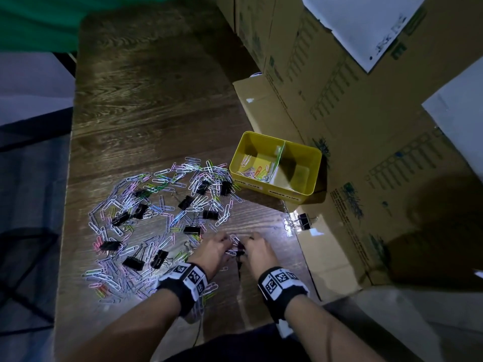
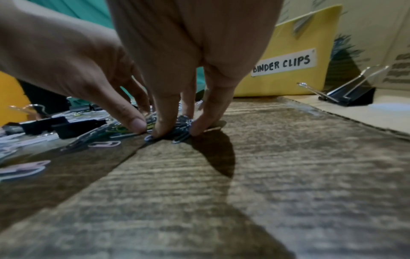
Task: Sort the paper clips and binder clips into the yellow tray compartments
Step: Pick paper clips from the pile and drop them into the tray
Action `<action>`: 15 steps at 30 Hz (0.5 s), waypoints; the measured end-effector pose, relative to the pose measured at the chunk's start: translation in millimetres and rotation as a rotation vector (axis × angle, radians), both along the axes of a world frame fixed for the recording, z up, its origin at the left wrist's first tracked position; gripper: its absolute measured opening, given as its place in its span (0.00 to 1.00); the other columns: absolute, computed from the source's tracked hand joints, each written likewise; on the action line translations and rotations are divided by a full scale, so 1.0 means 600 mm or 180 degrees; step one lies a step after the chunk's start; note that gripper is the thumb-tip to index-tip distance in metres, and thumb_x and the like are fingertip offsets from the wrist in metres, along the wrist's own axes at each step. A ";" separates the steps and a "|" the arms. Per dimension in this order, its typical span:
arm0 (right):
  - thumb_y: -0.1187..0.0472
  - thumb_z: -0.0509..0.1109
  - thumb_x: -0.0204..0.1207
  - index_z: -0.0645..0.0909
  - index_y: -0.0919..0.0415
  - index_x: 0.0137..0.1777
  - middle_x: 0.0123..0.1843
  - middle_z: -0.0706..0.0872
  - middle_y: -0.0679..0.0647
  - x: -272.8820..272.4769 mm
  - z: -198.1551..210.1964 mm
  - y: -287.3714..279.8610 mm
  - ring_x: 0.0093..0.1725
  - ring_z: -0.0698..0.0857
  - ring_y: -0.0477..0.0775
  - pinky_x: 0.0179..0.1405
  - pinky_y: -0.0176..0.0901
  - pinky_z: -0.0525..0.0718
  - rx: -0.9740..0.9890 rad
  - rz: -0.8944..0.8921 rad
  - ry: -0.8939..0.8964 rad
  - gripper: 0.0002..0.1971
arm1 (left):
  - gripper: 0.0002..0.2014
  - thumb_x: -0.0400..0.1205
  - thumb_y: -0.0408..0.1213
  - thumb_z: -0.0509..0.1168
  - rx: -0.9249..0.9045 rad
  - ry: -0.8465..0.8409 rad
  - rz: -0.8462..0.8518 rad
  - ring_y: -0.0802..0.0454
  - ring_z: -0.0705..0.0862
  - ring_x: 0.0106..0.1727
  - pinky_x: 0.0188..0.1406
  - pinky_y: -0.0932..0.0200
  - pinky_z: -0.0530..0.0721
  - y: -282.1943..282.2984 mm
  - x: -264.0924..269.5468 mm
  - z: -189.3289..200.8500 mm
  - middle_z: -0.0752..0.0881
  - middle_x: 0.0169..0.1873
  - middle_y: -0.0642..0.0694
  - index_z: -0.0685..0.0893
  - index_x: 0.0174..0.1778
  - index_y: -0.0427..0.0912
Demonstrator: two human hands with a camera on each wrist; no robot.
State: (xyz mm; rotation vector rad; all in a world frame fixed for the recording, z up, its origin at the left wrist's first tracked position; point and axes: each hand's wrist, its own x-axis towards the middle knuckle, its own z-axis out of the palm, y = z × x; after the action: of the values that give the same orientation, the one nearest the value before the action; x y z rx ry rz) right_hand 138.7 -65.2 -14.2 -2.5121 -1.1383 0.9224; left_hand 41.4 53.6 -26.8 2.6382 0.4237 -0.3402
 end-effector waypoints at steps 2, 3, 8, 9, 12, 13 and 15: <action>0.71 0.66 0.78 0.80 0.60 0.66 0.60 0.81 0.60 0.005 -0.004 0.003 0.54 0.85 0.59 0.55 0.48 0.84 -0.0012 -0.0044 0.0050 0.18 | 0.08 0.77 0.35 0.69 -0.0096 -0.0129 0.0078 0.43 0.82 0.55 0.57 0.51 0.80 0.003 -0.002 0.005 0.84 0.53 0.43 0.86 0.50 0.39; 0.71 0.66 0.78 0.82 0.60 0.63 0.56 0.84 0.59 0.008 -0.006 0.005 0.52 0.85 0.59 0.53 0.47 0.84 -0.0044 -0.0079 0.0068 0.16 | 0.08 0.76 0.35 0.69 -0.0161 -0.0192 0.0114 0.43 0.83 0.54 0.57 0.53 0.80 0.006 -0.001 0.006 0.85 0.53 0.43 0.86 0.49 0.38; 0.70 0.66 0.80 0.86 0.63 0.50 0.43 0.87 0.56 0.017 -0.014 0.008 0.41 0.85 0.54 0.39 0.40 0.81 -0.0164 -0.0222 0.0063 0.07 | 0.13 0.78 0.33 0.68 -0.0429 -0.0206 0.0530 0.51 0.83 0.60 0.65 0.57 0.79 0.022 0.001 0.008 0.86 0.60 0.47 0.86 0.59 0.43; 0.70 0.66 0.80 0.85 0.63 0.49 0.44 0.87 0.57 0.020 -0.014 0.010 0.42 0.86 0.55 0.40 0.41 0.83 -0.0200 -0.0185 0.0087 0.07 | 0.14 0.77 0.33 0.68 -0.0506 -0.0206 0.0646 0.51 0.84 0.60 0.64 0.57 0.80 0.024 0.001 0.009 0.86 0.60 0.47 0.86 0.59 0.44; 0.71 0.64 0.80 0.84 0.64 0.48 0.42 0.85 0.57 0.026 -0.012 0.016 0.41 0.84 0.56 0.40 0.43 0.82 -0.0318 -0.0041 0.0231 0.07 | 0.10 0.76 0.34 0.71 -0.0738 -0.0020 0.0988 0.51 0.87 0.45 0.50 0.58 0.85 0.032 0.006 0.022 0.90 0.49 0.43 0.88 0.53 0.41; 0.70 0.64 0.80 0.82 0.63 0.48 0.40 0.83 0.56 0.027 -0.011 0.016 0.41 0.83 0.56 0.37 0.42 0.78 -0.0324 -0.0004 0.0271 0.06 | 0.09 0.75 0.34 0.72 -0.0816 0.0020 0.1102 0.52 0.86 0.41 0.46 0.61 0.84 0.036 0.007 0.026 0.90 0.45 0.43 0.89 0.50 0.41; 0.70 0.63 0.80 0.80 0.60 0.46 0.39 0.80 0.53 0.031 -0.013 0.015 0.40 0.83 0.55 0.35 0.39 0.75 -0.0288 0.0018 0.0339 0.06 | 0.08 0.73 0.36 0.74 -0.1000 0.0073 0.1312 0.55 0.85 0.38 0.39 0.68 0.81 0.049 0.005 0.029 0.90 0.41 0.45 0.90 0.48 0.42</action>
State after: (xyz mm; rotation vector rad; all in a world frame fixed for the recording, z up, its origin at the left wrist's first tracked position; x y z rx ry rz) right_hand 157.3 -56.1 -22.1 -2.4969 -1.0949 1.1187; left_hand 44.5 82.8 -9.3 2.1788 0.8306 -0.2760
